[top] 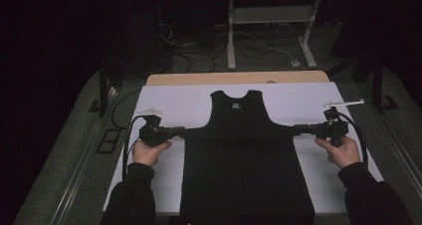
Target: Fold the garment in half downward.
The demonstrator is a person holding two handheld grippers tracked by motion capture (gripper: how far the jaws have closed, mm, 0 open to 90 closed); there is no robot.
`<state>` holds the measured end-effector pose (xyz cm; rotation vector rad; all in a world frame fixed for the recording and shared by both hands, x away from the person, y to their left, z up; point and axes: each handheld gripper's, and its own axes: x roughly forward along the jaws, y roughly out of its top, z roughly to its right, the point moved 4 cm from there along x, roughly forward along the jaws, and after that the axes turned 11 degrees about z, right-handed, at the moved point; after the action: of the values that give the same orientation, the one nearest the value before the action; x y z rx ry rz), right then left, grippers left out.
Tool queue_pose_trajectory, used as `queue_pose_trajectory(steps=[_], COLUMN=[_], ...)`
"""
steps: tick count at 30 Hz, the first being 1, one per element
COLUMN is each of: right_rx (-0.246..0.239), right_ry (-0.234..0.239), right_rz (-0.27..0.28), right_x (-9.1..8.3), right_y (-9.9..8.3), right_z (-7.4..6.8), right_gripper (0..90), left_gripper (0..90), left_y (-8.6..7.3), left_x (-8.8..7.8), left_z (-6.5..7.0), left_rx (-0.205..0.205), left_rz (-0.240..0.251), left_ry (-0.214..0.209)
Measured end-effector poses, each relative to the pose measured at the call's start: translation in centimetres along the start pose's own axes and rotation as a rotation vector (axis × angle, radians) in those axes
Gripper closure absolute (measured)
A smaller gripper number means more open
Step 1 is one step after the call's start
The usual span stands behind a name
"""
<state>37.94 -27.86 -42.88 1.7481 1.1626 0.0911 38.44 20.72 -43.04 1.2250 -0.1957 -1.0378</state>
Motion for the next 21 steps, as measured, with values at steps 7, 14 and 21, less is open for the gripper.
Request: queue_pose_trajectory(steps=[7,14,21], right_rx=[-0.007,0.001,0.0], right_ry=[0.004,0.013,0.012], right_rz=[-0.006,-0.014,-0.046], right_x=[-0.3,-0.7,-0.8], right_y=[-0.4,-0.7,-1.7], right_z=[-0.3,-0.8,-1.2], right_gripper=[82.8,82.7,82.7], left_gripper=[85.9,85.9,85.9], left_y=[-0.5,-0.9,-1.7], left_x=[-0.5,-1.0,-1.2], left_z=[0.6,1.0,1.5], left_rx=[0.012,0.019,0.01], left_rz=[-0.018,-0.035,-0.06], left_ry=[-0.009,-0.013,-0.021])
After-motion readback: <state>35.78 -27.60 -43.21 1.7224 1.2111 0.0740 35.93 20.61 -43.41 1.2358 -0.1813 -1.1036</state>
